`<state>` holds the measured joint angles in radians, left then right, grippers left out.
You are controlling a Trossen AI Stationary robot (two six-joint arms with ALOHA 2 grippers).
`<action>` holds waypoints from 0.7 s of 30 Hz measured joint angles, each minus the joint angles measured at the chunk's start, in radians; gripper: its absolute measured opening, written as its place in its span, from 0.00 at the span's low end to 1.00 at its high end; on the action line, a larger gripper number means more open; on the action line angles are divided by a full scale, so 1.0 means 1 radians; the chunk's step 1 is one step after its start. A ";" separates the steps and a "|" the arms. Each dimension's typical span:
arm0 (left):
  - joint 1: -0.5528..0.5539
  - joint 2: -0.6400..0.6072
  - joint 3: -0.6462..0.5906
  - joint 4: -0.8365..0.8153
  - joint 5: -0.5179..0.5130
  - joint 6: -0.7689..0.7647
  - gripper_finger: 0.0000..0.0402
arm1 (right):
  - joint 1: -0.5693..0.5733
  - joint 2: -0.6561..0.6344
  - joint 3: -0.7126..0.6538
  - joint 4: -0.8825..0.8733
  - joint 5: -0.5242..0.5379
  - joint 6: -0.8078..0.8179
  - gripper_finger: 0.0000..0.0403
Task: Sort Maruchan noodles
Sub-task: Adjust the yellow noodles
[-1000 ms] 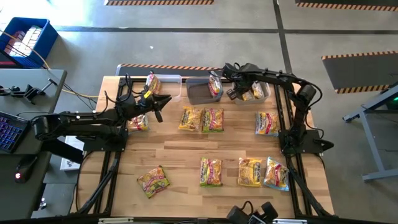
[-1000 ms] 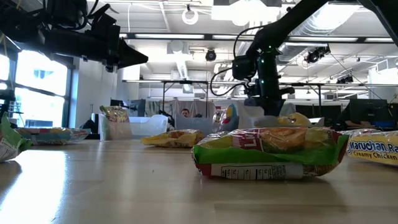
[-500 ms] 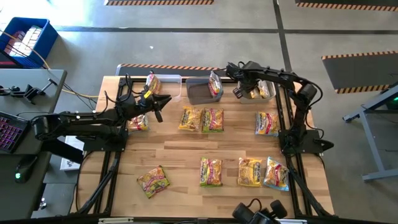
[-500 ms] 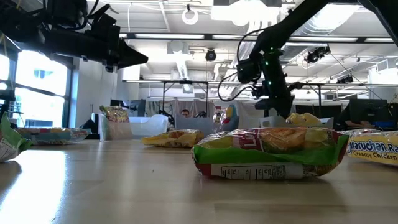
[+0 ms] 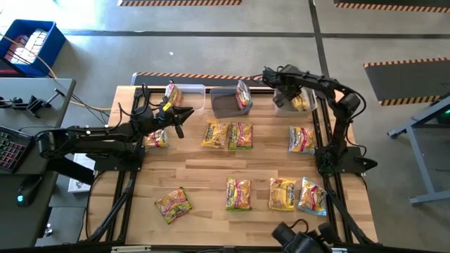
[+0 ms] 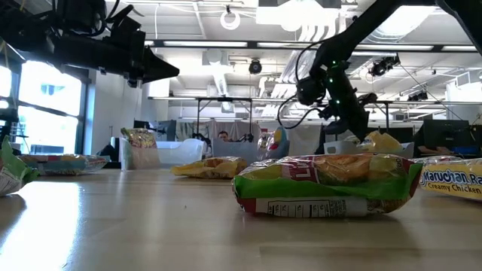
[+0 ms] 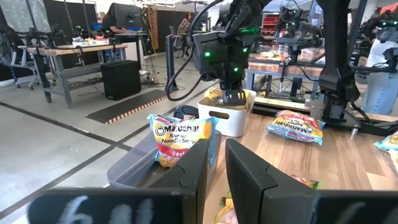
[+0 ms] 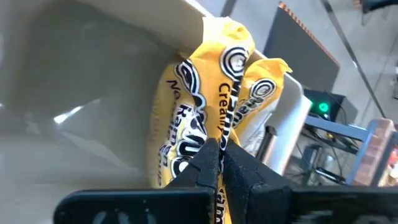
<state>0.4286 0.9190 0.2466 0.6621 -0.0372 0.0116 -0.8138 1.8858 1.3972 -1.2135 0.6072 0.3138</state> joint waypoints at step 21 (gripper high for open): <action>0.000 0.000 0.000 -0.013 0.000 0.004 0.12 | -0.117 0.000 -0.100 0.002 0.076 -0.001 0.00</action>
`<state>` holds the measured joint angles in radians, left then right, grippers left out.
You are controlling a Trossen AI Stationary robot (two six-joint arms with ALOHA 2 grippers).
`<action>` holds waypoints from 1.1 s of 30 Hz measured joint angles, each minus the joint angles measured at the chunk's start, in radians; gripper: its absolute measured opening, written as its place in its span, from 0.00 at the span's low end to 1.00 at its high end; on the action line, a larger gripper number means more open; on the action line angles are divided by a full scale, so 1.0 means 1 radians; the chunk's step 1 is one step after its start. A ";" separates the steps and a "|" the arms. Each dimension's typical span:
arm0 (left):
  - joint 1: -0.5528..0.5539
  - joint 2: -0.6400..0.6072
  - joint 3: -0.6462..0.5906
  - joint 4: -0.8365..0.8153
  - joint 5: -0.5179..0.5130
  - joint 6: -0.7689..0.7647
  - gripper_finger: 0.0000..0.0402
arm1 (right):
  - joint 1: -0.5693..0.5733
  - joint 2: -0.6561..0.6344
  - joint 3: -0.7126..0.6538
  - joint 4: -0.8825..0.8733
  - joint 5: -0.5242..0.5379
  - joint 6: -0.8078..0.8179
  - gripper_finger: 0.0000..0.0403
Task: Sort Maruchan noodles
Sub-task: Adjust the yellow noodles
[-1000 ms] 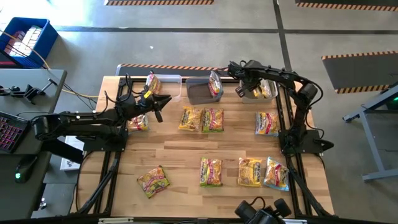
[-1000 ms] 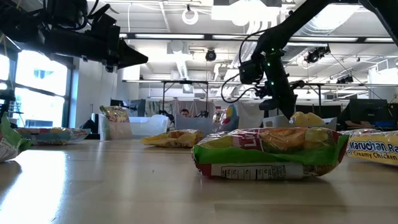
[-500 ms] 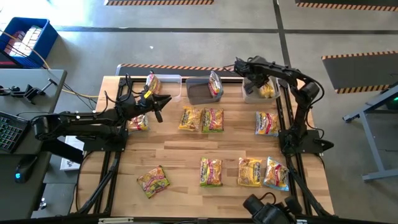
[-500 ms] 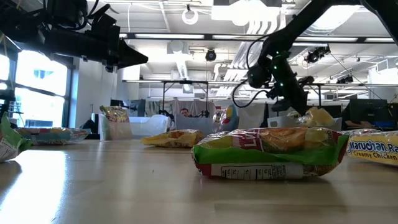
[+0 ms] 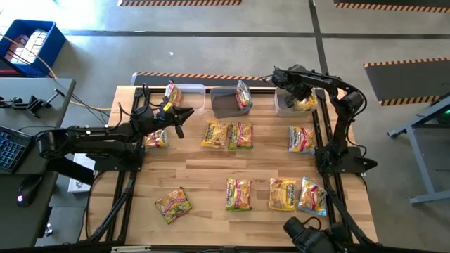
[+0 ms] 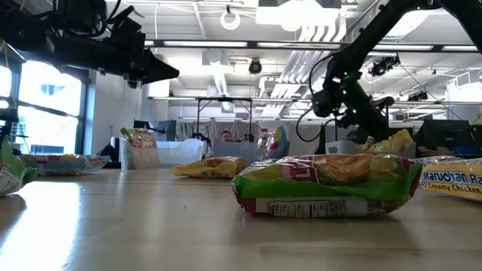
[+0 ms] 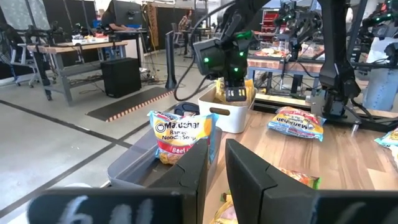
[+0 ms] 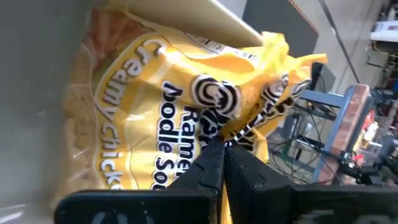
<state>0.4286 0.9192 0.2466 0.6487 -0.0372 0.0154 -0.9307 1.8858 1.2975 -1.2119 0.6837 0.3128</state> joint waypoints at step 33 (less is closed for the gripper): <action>0.004 -0.027 0.000 -0.044 -0.014 0.006 0.12 | 0.080 -0.398 -0.296 0.280 -0.527 -0.203 0.03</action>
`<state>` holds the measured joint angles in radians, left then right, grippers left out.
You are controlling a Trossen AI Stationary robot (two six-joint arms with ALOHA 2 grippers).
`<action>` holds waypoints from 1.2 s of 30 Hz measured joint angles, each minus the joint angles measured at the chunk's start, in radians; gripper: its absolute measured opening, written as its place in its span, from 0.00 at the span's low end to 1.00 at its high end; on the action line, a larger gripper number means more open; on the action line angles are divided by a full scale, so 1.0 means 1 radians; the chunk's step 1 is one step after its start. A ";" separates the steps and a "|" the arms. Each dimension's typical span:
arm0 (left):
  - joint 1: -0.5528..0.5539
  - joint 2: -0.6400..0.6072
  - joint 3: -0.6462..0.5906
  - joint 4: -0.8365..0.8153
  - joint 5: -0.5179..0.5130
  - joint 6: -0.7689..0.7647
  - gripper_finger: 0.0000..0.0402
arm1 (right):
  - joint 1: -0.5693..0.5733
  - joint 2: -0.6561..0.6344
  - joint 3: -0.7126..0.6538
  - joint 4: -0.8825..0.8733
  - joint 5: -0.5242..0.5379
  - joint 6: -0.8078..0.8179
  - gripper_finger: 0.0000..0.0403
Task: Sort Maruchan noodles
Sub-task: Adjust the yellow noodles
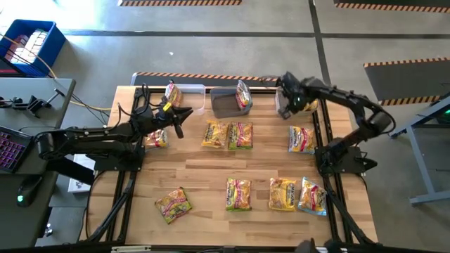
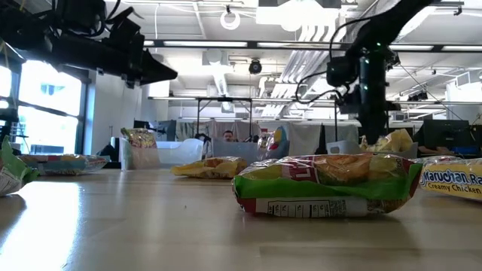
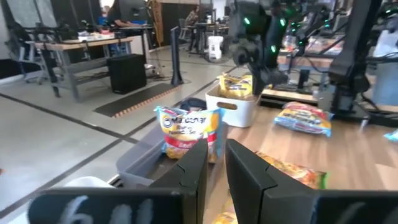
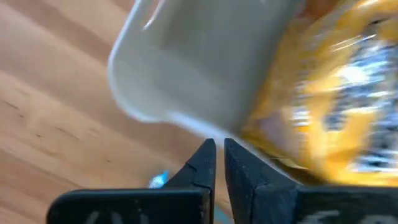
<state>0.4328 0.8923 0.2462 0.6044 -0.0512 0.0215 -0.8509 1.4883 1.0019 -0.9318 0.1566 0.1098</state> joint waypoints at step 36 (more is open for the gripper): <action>-0.001 0.055 0.020 0.036 0.022 -0.010 0.11 | 0.106 -0.049 0.064 0.237 0.042 0.204 0.23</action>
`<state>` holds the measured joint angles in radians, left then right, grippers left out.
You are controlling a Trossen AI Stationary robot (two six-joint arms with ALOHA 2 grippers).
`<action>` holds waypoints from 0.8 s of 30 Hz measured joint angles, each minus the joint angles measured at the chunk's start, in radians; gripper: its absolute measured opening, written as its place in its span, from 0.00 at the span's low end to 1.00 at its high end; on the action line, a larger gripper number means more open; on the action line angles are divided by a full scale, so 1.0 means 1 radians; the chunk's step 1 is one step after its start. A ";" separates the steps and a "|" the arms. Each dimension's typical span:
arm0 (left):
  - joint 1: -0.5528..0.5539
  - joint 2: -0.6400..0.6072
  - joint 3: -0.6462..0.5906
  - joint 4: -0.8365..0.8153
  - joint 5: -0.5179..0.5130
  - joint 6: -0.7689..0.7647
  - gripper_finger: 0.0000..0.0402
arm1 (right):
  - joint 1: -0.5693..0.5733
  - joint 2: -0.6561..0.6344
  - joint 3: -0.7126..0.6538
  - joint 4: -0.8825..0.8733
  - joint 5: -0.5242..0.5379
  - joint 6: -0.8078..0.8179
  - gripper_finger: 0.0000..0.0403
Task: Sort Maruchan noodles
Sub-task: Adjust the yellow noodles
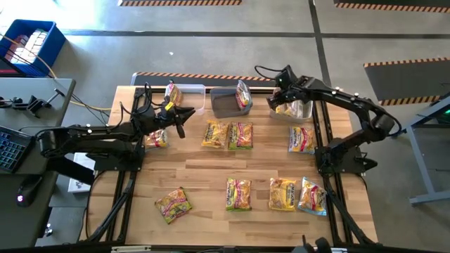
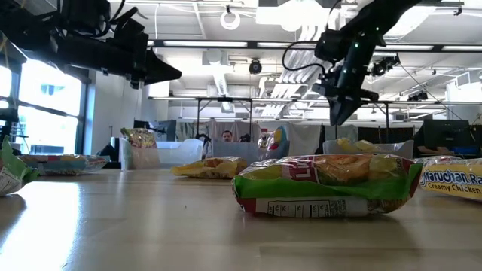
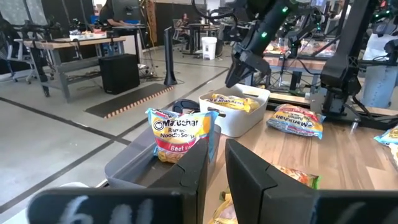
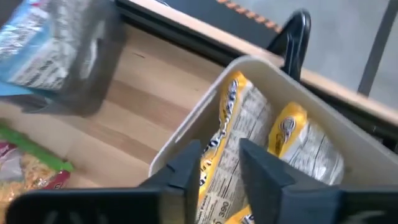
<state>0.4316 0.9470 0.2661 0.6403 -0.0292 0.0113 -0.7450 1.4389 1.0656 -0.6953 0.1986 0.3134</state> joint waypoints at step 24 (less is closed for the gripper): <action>0.000 -0.001 0.000 -0.006 0.003 0.001 0.11 | -0.015 0.133 0.001 -0.226 0.215 0.108 0.04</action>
<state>0.4316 0.9463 0.2661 0.6346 -0.0265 0.0120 -0.7605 1.5723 1.0664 -0.9213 0.4136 0.4210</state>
